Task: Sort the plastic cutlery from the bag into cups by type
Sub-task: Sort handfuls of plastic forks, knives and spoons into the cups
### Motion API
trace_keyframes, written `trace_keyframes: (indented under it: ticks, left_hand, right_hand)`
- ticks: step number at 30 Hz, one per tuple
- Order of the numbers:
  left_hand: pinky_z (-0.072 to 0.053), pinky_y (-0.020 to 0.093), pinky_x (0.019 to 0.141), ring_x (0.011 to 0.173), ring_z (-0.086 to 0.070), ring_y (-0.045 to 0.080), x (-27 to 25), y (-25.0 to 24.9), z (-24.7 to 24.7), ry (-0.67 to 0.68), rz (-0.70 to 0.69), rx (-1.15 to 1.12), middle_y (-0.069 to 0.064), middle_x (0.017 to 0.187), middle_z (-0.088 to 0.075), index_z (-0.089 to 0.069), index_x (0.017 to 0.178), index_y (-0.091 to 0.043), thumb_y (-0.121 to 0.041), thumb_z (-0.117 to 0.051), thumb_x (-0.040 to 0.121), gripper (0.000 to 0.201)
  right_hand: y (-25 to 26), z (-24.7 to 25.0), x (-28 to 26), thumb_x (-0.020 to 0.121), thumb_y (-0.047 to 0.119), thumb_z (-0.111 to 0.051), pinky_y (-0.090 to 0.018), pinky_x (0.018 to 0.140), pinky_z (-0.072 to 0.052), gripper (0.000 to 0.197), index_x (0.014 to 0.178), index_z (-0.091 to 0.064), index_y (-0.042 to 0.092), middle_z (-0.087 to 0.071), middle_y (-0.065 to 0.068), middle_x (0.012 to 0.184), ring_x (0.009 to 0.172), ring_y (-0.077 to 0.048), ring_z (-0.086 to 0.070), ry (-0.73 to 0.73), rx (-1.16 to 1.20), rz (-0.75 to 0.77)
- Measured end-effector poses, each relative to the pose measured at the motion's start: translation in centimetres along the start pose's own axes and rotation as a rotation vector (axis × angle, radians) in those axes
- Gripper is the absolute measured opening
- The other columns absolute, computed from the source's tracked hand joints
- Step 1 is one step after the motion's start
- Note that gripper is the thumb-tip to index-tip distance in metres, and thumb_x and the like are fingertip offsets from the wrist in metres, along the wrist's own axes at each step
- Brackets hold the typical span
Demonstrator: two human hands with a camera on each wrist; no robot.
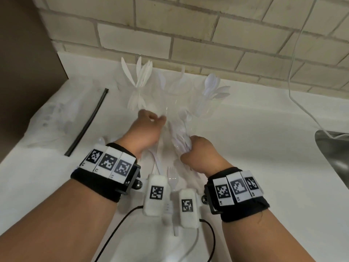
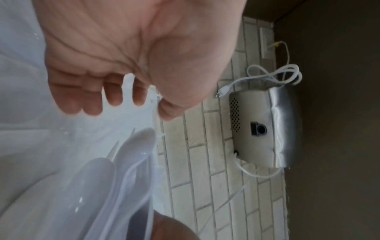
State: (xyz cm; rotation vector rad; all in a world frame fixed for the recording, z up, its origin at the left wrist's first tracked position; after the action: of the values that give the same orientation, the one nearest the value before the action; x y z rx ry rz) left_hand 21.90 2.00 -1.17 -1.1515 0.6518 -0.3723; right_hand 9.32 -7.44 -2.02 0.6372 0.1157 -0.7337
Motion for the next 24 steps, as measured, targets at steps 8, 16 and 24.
trace_keyframes:
  ticks: [8,16,24]
  left_hand:
    - [-0.051,0.029,0.084,0.098,-0.061,0.012,0.8,-0.6,0.6,0.179,0.02,-0.531,-0.01,0.109,-0.06,-0.058,0.113,-0.034,-0.039,-0.051,0.095,0.019]
    - [-0.052,0.031,0.075,0.079,-0.062,0.018,-0.3,-1.0,-0.1,0.182,-0.053,-0.575,0.008,0.09,-0.063,-0.063,0.096,-0.012,-0.054,-0.038,0.095,0.049]
    - [-0.045,0.045,0.103,0.107,-0.061,0.027,-0.2,-2.1,0.4,0.214,-0.106,-0.727,0.017,0.117,-0.063,-0.067,0.109,-0.01,-0.059,-0.022,0.096,0.067]
  right_hand:
    - [3.8,0.3,-2.4,0.076,0.005,-0.066,-0.02,0.055,-0.039,0.018,0.088,-0.054,0.011,-0.058,-0.002,0.08,0.07,-0.018,-0.055,0.139,0.018,0.252]
    - [3.4,0.4,-1.6,0.064,-0.002,-0.069,-0.028,0.066,-0.056,0.02,0.079,-0.063,0.01,-0.07,-0.003,0.069,0.061,-0.017,-0.067,0.188,0.274,0.132]
    - [4.0,1.5,-0.8,0.074,0.001,-0.071,-0.031,0.06,-0.056,0.021,0.09,-0.06,0.009,-0.068,-0.006,0.068,0.059,-0.022,-0.066,0.2,0.569,0.15]
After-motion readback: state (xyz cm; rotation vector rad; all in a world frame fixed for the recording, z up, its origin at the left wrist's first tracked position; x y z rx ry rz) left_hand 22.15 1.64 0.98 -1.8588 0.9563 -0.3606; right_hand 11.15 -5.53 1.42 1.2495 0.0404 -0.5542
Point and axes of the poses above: each hand's wrist, its own x-axis towards the middle knuckle, its own z-axis out of the back of the hand, y = z × x, the point moved 6 cm from there along x, towards the middle knuckle
